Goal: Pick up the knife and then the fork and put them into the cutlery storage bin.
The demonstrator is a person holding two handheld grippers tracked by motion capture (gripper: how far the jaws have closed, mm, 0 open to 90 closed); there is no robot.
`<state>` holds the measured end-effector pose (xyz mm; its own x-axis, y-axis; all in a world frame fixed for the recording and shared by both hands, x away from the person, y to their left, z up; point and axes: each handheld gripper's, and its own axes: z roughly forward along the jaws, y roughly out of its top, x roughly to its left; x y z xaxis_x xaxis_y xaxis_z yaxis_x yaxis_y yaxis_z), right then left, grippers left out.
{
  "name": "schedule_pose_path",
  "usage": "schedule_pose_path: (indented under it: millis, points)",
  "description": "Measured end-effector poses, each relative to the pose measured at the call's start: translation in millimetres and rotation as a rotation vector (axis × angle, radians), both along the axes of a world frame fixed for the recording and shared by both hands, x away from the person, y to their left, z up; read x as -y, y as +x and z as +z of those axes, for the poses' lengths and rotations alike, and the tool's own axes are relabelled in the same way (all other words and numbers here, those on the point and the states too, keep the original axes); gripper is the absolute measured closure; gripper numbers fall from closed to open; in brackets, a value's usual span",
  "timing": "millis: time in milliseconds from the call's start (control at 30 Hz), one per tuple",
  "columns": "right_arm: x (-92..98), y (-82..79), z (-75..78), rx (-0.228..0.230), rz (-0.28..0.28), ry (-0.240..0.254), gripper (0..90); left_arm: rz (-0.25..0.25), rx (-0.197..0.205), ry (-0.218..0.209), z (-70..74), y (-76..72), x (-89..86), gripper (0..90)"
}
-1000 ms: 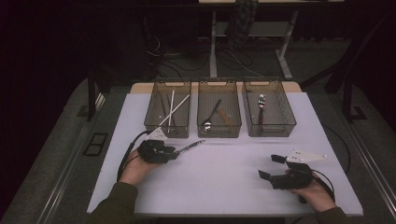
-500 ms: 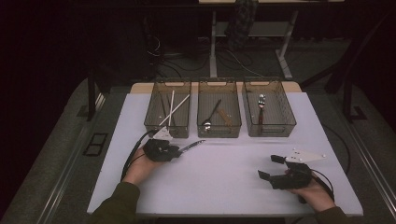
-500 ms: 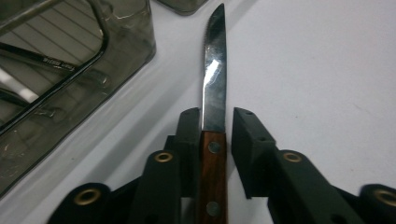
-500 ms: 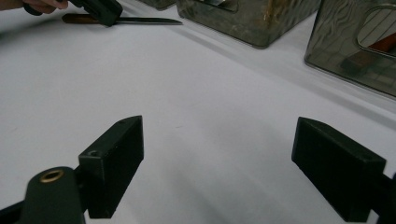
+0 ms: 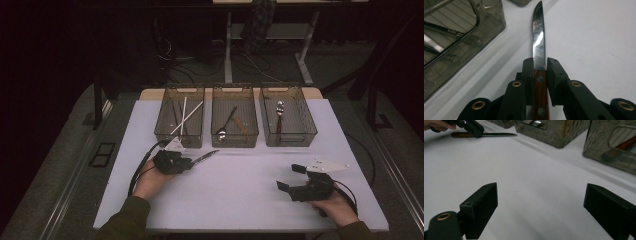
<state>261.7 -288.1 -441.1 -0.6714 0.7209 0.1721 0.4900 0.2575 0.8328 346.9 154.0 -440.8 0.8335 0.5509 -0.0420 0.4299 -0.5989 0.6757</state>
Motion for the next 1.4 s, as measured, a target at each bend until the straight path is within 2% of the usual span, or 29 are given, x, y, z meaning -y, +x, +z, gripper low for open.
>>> schedule_pose_path:
  millis: [100, 200, 300, 467, 533, 633, 733, 933, 1133, 1233, 1400]
  points:
    - [-2.3, 1.1, 1.1, -0.010, -0.001, -0.008, 11.8, 0.005, 0.012, -0.027, 6.2, -6.2, 2.1, 76.6]
    - [-6.4, 3.0, 4.5, -0.046, 0.016, 0.001, 12.1, -0.004, 0.030, -0.050, 14.0, -13.7, 8.1, 76.6]
    - [-12.7, 3.4, 10.7, -0.045, 0.028, 0.006, 14.6, -0.019, 0.051, -0.072, 21.8, -21.1, 19.0, 76.5]
    - [-24.3, 10.9, 17.8, -0.077, 0.046, 0.030, 14.9, -0.041, 0.074, -0.126, 33.3, -30.4, 41.9, 76.5]
    - [-29.2, 14.2, 19.9, -0.084, 0.045, 0.039, 21.2, -0.051, 0.078, -0.145, 37.1, -33.2, 51.8, 76.5]
    - [-34.1, 19.1, 22.1, -0.104, 0.060, 0.087, 32.9, -0.068, 0.095, -0.156, 40.1, -36.9, 66.7, 76.5]
    - [-39.3, 23.4, 23.0, -0.127, 0.082, 0.142, 39.8, -0.077, 0.099, -0.183, 42.3, -39.6, 79.6, 76.5]
    - [-47.6, 29.7, 23.7, -0.143, 0.092, 0.214, 44.5, -0.091, 0.101, -0.239, 46.0, -44.7, 101.0, 76.5]
    - [-50.2, 34.5, 24.9, -0.148, 0.087, 0.289, 47.9, -0.108, 0.125, -0.246, 46.2, -50.4, 117.3, 76.5]
    - [-52.1, 36.6, 24.9, -0.148, 0.088, 0.305, 49.9, -0.113, 0.137, -0.244, 44.8, -53.6, 123.5, 76.5]
    - [-57.1, 38.5, 26.4, -0.155, 0.094, 0.332, 56.9, -0.127, 0.134, -0.241, 41.9, -55.8, 129.0, 76.5]
